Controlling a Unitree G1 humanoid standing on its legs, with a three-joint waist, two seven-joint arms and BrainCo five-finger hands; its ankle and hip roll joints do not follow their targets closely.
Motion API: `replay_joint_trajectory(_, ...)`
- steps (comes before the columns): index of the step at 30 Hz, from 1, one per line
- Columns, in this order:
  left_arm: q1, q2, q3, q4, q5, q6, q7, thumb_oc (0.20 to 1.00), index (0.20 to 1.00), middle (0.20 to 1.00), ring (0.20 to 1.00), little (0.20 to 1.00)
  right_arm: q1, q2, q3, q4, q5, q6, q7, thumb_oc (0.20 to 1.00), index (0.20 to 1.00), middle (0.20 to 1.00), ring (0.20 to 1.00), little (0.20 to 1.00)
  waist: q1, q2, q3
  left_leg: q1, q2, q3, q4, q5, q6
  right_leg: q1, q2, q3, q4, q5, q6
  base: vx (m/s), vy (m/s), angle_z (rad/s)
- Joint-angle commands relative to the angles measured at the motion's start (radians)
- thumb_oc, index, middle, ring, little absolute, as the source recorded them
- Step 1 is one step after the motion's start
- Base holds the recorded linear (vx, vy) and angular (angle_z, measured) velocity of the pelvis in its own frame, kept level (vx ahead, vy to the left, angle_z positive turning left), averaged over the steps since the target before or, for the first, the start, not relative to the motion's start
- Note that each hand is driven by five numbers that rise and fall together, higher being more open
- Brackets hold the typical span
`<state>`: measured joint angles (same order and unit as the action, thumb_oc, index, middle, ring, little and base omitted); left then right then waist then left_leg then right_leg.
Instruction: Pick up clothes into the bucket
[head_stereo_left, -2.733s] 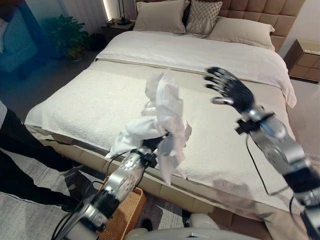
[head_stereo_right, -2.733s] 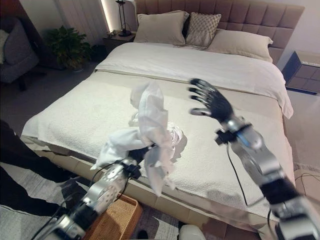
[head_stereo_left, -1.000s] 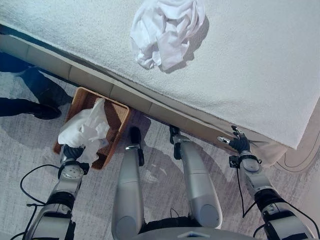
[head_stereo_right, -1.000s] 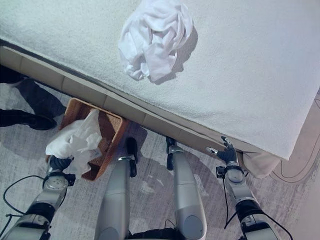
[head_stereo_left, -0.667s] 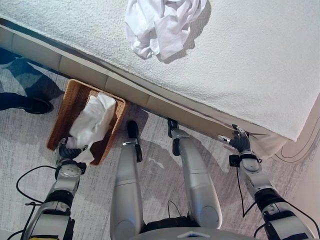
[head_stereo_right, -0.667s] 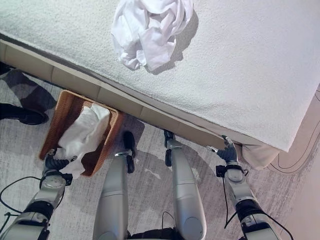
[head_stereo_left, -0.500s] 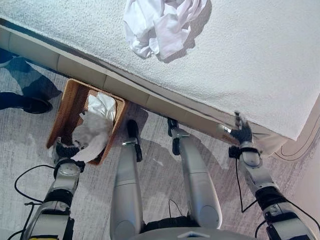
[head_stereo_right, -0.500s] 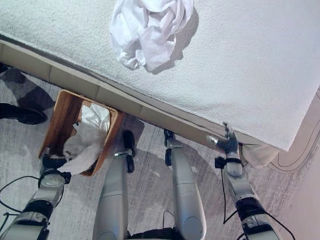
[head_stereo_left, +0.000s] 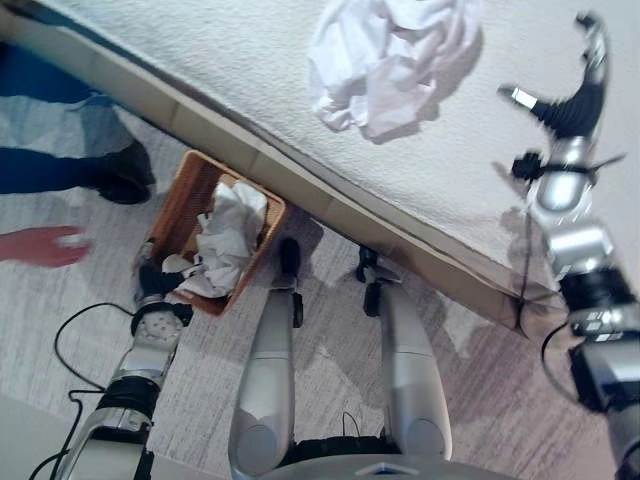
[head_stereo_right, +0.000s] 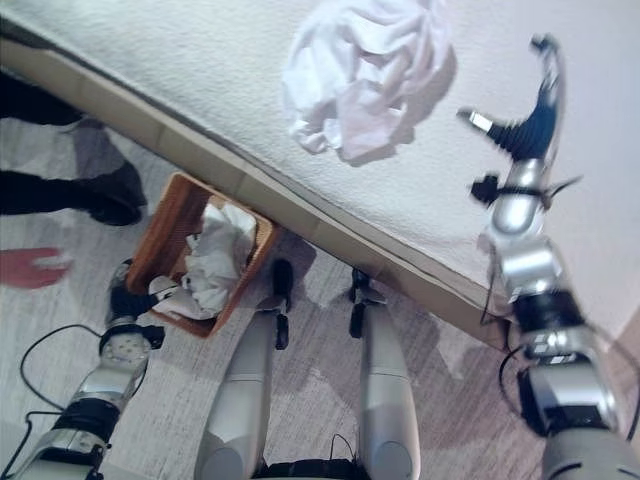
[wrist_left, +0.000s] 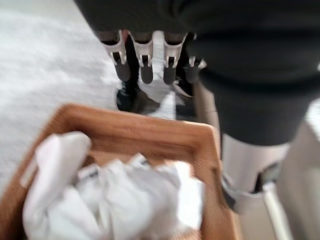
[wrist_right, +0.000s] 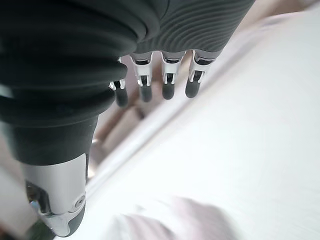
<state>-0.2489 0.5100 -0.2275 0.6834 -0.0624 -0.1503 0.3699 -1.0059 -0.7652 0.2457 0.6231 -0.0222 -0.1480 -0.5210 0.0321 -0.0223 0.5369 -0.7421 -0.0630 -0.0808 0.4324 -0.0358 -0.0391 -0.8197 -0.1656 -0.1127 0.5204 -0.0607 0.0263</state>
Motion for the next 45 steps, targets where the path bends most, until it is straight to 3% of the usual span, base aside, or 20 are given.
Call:
replay_joint_trajectory(1,0.057,0.012,-0.050,0.001,-0.005,-0.041,-0.079,1.000,1.000,1.000,1.000,1.000,-0.035,-0.060,0.079,0.059,0.021,-0.004,0.053,1.000,1.000,1.000,1.000,1.000,-0.003,0.057,-0.017,-0.024,-0.024,-0.057,0.000,0.001,-0.003,0.047,-0.047,0.026,0.013,-0.039,0.066,0.00,-0.088,0.43)
replay_joint_trajectory(2,0.054,0.009,-0.076,-0.003,-0.002,-0.043,-0.085,1.000,1.000,1.000,1.000,1.000,-0.083,-0.065,0.115,0.107,0.025,0.001,0.063,1.000,1.000,1.000,1.000,1.000,0.002,0.060,-0.017,-0.023,-0.027,-0.066,-0.012,0.009,-0.006,0.049,-0.053,0.019,0.018,-0.043,0.065,0.07,-0.121,0.37)
replay_joint_trajectory(3,0.060,0.001,-0.109,-0.008,0.003,-0.044,-0.089,1.000,1.000,1.000,1.000,1.000,-0.111,-0.064,0.146,0.162,0.032,0.009,0.071,1.000,1.000,1.000,1.000,1.000,0.009,0.062,-0.017,0.004,-0.028,-0.077,-0.012,-0.017,-0.009,0.071,-0.059,0.015,0.038,-0.080,0.069,0.08,-0.127,0.41)
replay_joint_trajectory(8,0.062,-0.015,-0.259,-0.039,0.035,-0.044,-0.135,1.000,1.000,1.000,1.000,1.000,-0.265,-0.051,0.281,0.446,0.063,0.038,0.136,1.000,1.000,1.000,1.000,1.000,0.040,0.085,-0.017,0.006,-0.040,-0.124,-0.051,0.010,-0.014,0.073,-0.082,-0.031,0.064,-0.101,0.068,0.03,-0.088,0.38)
replay_joint_trajectory(10,0.056,-0.022,-0.270,-0.041,0.032,-0.042,-0.135,1.000,1.000,1.000,1.000,1.000,-0.279,-0.049,0.295,0.481,0.072,0.039,0.146,1.000,1.000,1.000,1.000,1.000,0.042,0.088,-0.017,0.006,-0.041,-0.132,-0.059,0.014,-0.015,0.074,-0.085,-0.037,0.065,-0.103,0.068,0.01,-0.088,0.20)
replay_joint_trajectory(15,0.064,-0.042,-0.312,-0.071,-0.005,-0.034,-0.206,1.000,1.000,1.000,1.000,1.000,-0.293,-0.069,0.424,0.664,0.037,0.098,0.372,1.000,1.000,1.000,1.000,1.000,0.079,0.114,-0.017,0.012,-0.048,-0.186,-0.114,0.056,-0.028,0.079,-0.103,-0.093,0.081,-0.126,0.063,0.01,-0.117,0.34)
replay_joint_trajectory(20,0.054,-0.085,-0.337,-0.057,-0.032,-0.024,-0.247,1.000,1.000,1.000,1.000,1.000,-0.232,-0.050,0.383,0.741,0.029,0.118,0.422,1.000,1.000,1.000,1.000,1.000,0.092,0.130,-0.017,0.026,-0.053,-0.202,-0.136,0.071,-0.027,0.089,-0.115,-0.106,0.086,-0.132,0.065,0.01,-0.045,0.25)
replay_joint_trajectory(22,0.046,-0.088,-0.343,-0.064,-0.027,-0.025,-0.251,1.000,1.000,1.000,1.000,1.000,-0.212,-0.038,0.390,0.717,0.026,0.112,0.441,0.576,0.576,0.576,0.576,0.576,0.093,0.131,-0.017,0.027,-0.053,-0.201,-0.139,0.072,-0.027,0.087,-0.112,-0.104,0.084,-0.132,0.064,0.01,-0.007,0.02)
replay_joint_trajectory(23,0.046,-0.088,-0.343,-0.064,-0.027,-0.025,-0.251,1.000,1.000,1.000,1.000,1.000,-0.211,-0.039,0.389,0.716,0.026,0.112,0.441,0.576,0.576,0.576,0.576,0.576,0.093,0.131,-0.017,0.028,-0.053,-0.201,-0.139,0.072,-0.027,0.087,-0.112,-0.104,0.084,-0.132,0.064,0.00,0.000,0.00)
replay_joint_trajectory(24,0.040,-0.092,-0.342,-0.063,-0.030,-0.023,-0.254,1.000,1.000,1.000,1.000,1.000,-0.204,-0.034,0.385,0.702,0.038,0.110,0.445,0.200,0.200,0.200,0.200,0.200,0.092,0.131,-0.017,0.031,-0.052,-0.201,-0.144,0.074,-0.027,0.086,-0.109,-0.100,0.080,-0.131,0.064,0.00,0.000,0.00)
replay_joint_trajectory(32,0.031,-0.104,-0.326,-0.086,-0.060,-0.032,-0.232,1.000,1.000,1.000,1.000,1.000,-0.191,-0.029,0.348,0.625,0.069,0.088,0.366,0.200,0.200,0.200,0.200,0.200,0.075,0.122,-0.017,0.051,-0.046,-0.176,-0.134,0.062,-0.025,0.104,-0.099,-0.071,0.063,-0.119,0.067,0.00,0.015,-0.01)
replay_joint_trajectory(33,0.032,-0.106,-0.313,-0.087,-0.065,-0.034,-0.227,1.000,1.000,1.000,1.000,1.000,-0.183,-0.020,0.354,0.573,0.065,0.079,0.349,0.200,0.200,0.200,0.200,0.200,0.067,0.109,-0.017,0.067,-0.042,-0.163,-0.125,0.049,-0.024,0.122,-0.089,-0.059,0.048,-0.113,0.068,-0.08,0.078,-0.07)
replay_joint_trajectory(34,0.024,-0.109,-0.301,-0.081,-0.065,-0.033,-0.223,1.000,1.000,1.000,1.000,1.000,-0.193,-0.021,0.357,0.534,0.062,0.076,0.343,0.200,0.200,0.200,0.200,0.200,0.062,0.103,-0.017,0.054,-0.038,-0.156,-0.121,0.073,-0.023,0.118,-0.083,-0.059,0.025,-0.073,0.063,-0.08,0.092,-0.20)
replay_joint_trajectory(39,0.042,-0.111,-0.295,-0.062,-0.044,-0.033,-0.233,1.000,1.000,1.000,1.000,1.000,-0.170,-0.015,0.377,0.419,0.045,0.070,0.344,0.200,0.200,0.200,0.200,0.200,0.039,0.064,-0.017,0.127,-0.019,-0.118,-0.094,0.035,-0.018,0.194,-0.058,-0.022,-0.009,-0.058,0.067,-0.01,0.055,-0.37)
replay_joint_trajectory(41,0.051,-0.104,-0.302,-0.065,-0.022,-0.035,-0.250,1.000,1.000,1.000,1.000,1.000,-0.147,-0.025,0.377,0.338,0.046,0.062,0.353,0.200,0.200,0.200,0.200,0.200,0.015,0.033,-0.017,0.217,0.000,-0.082,-0.080,0.002,-0.017,0.280,-0.038,0.010,-0.046,-0.049,0.074,0.04,0.086,-0.38)
replay_joint_trajectory(45,0.052,-0.078,-0.300,-0.114,-0.006,-0.044,-0.281,1.000,1.000,1.000,1.000,1.000,-0.094,-0.060,0.343,0.235,0.057,0.050,0.361,0.200,0.200,0.200,0.200,0.200,-0.019,0.002,-0.025,0.360,0.020,-0.042,-0.076,-0.037,-0.017,0.419,-0.017,0.041,-0.095,-0.044,0.084,0.06,0.060,-0.61)
